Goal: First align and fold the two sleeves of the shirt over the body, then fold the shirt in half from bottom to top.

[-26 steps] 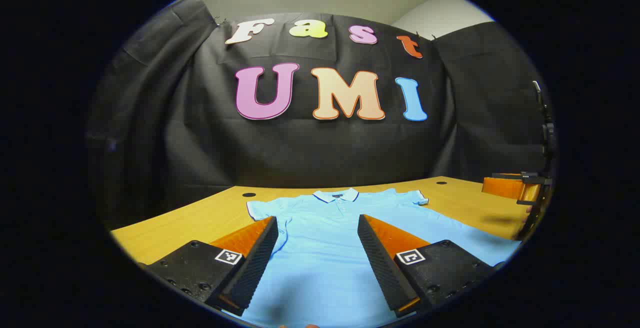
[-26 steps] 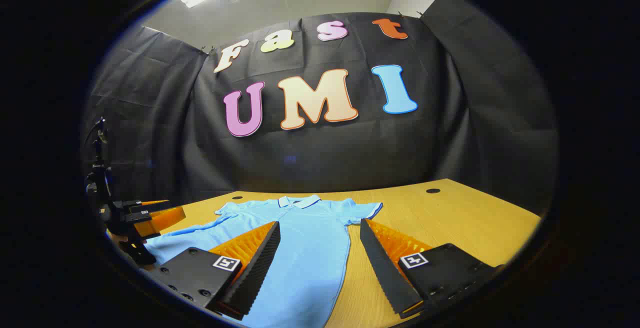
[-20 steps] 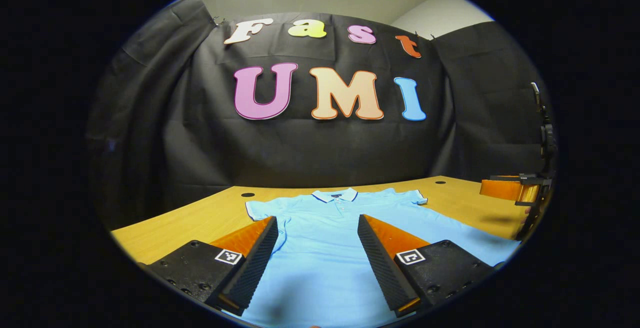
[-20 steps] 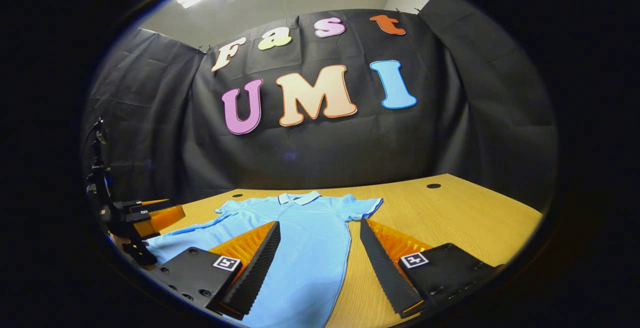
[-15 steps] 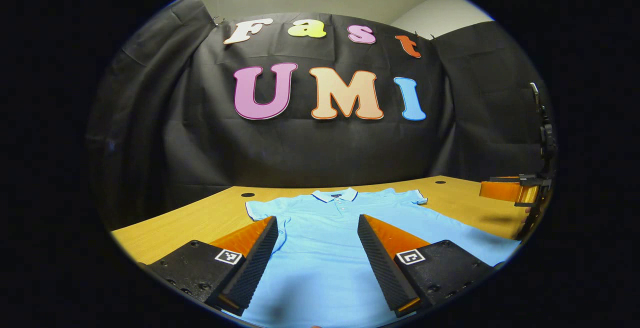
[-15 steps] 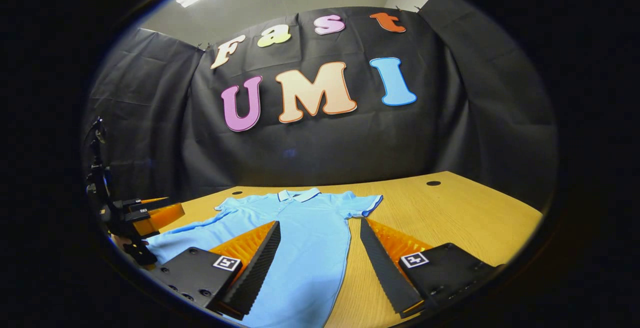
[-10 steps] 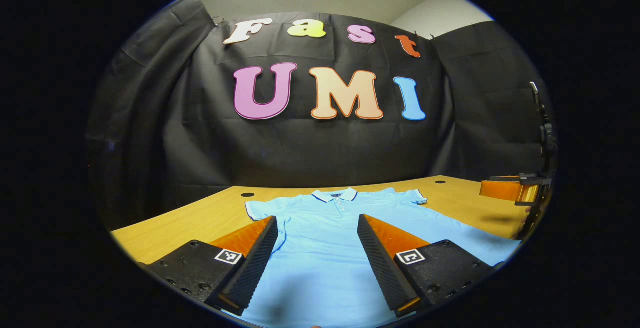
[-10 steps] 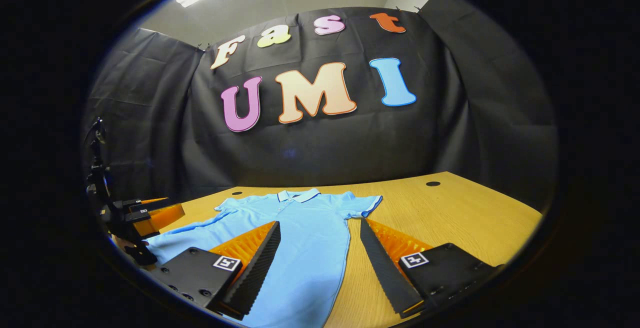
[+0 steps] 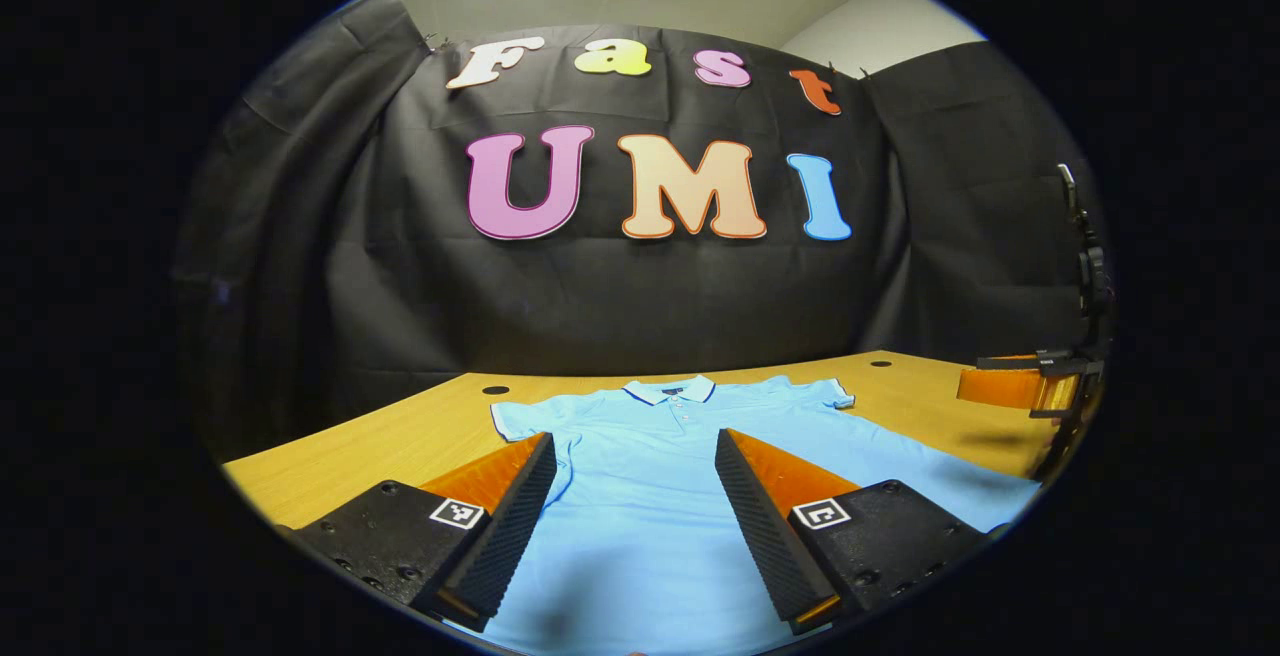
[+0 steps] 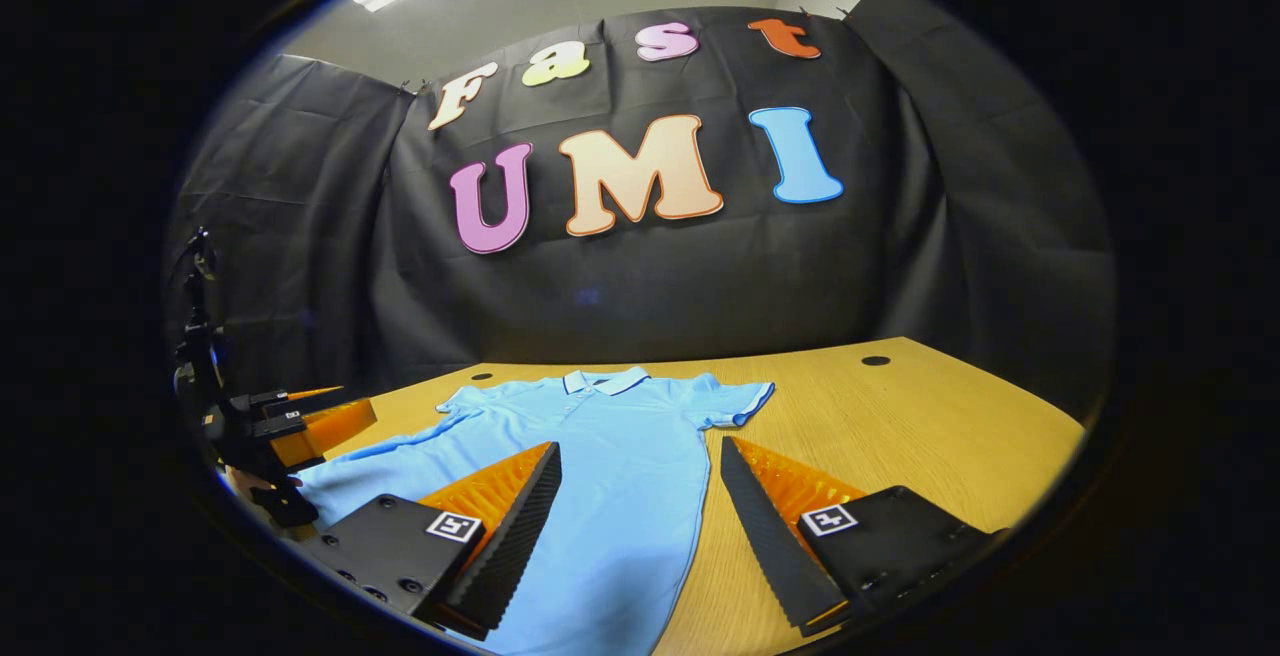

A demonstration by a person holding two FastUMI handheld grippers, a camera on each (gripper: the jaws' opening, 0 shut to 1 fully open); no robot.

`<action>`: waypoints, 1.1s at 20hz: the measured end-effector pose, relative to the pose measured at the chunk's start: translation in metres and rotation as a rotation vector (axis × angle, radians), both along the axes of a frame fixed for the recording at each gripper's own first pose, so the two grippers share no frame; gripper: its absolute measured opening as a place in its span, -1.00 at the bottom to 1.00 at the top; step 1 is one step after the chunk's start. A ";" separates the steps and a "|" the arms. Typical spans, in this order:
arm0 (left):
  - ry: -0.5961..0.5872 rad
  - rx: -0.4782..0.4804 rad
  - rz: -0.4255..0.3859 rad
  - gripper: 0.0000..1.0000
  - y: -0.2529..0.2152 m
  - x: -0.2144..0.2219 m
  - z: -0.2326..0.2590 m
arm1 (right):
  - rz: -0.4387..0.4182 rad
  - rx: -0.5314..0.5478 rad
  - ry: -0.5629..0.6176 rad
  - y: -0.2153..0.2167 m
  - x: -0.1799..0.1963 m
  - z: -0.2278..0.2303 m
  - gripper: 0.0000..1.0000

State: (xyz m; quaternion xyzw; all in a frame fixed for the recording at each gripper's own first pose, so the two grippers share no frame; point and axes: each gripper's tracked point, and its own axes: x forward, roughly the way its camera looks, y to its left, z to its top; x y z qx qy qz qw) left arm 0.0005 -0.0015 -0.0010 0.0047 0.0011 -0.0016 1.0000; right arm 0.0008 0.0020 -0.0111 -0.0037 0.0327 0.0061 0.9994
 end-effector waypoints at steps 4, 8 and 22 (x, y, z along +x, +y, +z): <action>0.001 0.005 0.000 0.91 0.000 0.000 0.000 | -0.010 0.020 0.038 -0.006 0.013 0.003 0.99; 0.001 0.004 0.000 0.91 0.000 -0.001 0.000 | -0.012 0.016 0.117 -0.011 0.040 0.006 0.98; 0.001 0.002 0.000 0.91 -0.001 0.000 0.001 | -0.118 -0.030 0.311 -0.072 0.207 0.035 0.97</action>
